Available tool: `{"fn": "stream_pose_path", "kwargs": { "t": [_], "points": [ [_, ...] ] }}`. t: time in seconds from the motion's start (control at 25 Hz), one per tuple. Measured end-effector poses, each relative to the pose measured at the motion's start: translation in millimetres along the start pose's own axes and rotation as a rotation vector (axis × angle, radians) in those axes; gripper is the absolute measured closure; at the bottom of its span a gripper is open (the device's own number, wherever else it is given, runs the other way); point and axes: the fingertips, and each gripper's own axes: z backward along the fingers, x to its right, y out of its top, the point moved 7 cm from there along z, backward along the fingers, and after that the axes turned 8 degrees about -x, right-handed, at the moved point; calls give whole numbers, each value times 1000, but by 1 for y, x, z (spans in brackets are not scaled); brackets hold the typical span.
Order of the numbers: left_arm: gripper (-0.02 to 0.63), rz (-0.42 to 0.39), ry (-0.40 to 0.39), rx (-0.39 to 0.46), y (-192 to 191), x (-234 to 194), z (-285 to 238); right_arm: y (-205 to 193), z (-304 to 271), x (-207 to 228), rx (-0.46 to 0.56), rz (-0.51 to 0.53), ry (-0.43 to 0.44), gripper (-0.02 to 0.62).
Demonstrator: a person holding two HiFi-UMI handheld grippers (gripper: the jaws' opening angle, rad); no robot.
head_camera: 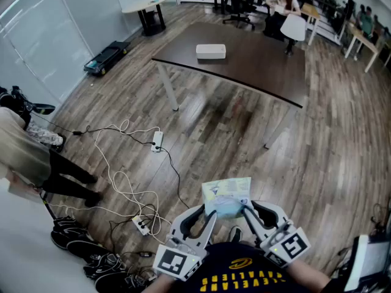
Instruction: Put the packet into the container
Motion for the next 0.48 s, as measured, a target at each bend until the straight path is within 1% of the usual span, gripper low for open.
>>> {"fn": "stream_pose_path", "kwargs": {
  "t": [0.12, 0.24, 0.48],
  "points": [
    [494, 1, -2, -2, -1, 0, -1, 1, 0, 1, 20, 19, 6, 531],
    [494, 6, -1, -6, -1, 1, -1, -1, 1, 1, 2, -10, 5, 531],
    [494, 4, 4, -10, 0, 0, -5, -1, -1, 7, -4, -36, 13, 531]
  ]
}}
